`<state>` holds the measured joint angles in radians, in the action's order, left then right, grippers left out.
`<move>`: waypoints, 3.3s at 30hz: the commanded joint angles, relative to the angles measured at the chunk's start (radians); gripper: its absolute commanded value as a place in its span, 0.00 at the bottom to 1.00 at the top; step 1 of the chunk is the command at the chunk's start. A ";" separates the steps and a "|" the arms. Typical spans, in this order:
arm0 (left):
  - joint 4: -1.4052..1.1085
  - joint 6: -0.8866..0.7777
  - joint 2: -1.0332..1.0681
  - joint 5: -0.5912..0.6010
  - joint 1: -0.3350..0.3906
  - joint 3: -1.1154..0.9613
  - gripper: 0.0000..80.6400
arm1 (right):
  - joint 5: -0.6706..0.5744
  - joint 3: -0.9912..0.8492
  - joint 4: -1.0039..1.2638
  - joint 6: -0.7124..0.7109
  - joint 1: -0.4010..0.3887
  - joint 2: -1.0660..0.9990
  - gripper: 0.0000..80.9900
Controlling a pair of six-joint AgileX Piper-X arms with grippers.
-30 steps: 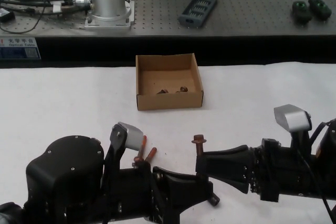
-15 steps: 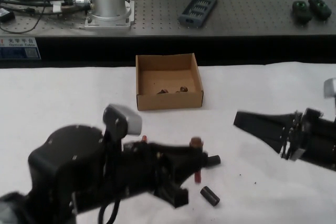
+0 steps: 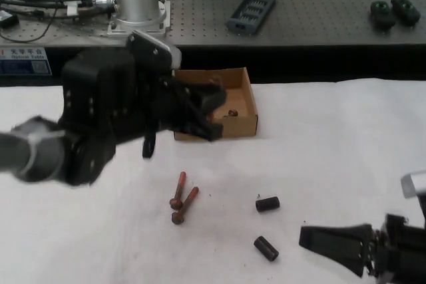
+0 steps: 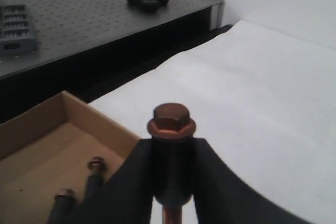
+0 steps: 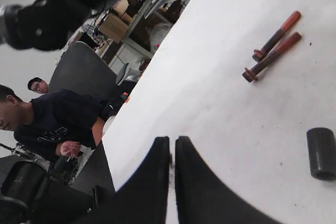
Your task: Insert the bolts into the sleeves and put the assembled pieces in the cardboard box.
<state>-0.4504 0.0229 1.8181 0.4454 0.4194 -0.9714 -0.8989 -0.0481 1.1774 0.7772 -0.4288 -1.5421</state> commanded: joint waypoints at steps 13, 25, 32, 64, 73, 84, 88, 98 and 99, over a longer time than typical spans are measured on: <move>0.197 0.101 0.339 0.005 -0.026 -0.437 0.12 | 0.010 0.031 0.187 0.130 -0.139 0.010 0.05; 0.324 0.143 0.388 -0.022 -0.056 -0.552 0.29 | 0.030 0.031 0.209 0.136 -0.204 0.010 0.05; 0.442 0.142 0.356 -0.040 -0.056 -0.552 0.55 | 0.032 0.030 0.229 0.144 -0.204 0.010 0.05; 0.657 -0.023 -0.718 -0.267 -0.151 0.338 0.32 | 0.389 -0.867 -1.358 -0.777 -0.087 -0.040 0.05; 0.659 -0.099 -0.915 -0.269 -0.151 0.478 0.32 | 0.401 -1.005 -1.434 -0.724 -0.195 -0.200 0.05; 0.829 -0.104 -1.050 -0.316 -0.151 0.499 0.32 | 0.669 -1.022 -1.380 -0.408 -0.330 -0.262 0.31; 0.898 -0.103 -1.141 -0.386 -0.151 0.499 0.32 | 0.707 -1.061 -1.380 -0.295 -0.365 -0.289 0.21; 1.038 -0.107 -1.377 -0.390 -0.151 0.499 0.32 | 0.807 -1.156 -1.425 -0.088 -0.459 -0.388 0.23; 1.055 -0.107 -1.396 -0.390 -0.151 0.499 0.32 | 0.818 -1.157 -1.435 -0.074 -0.463 -0.392 0.24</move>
<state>0.5629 -0.0756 0.4796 0.0671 0.2656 -0.4716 -0.0976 -1.1917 -0.2420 0.6805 -0.8890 -1.9289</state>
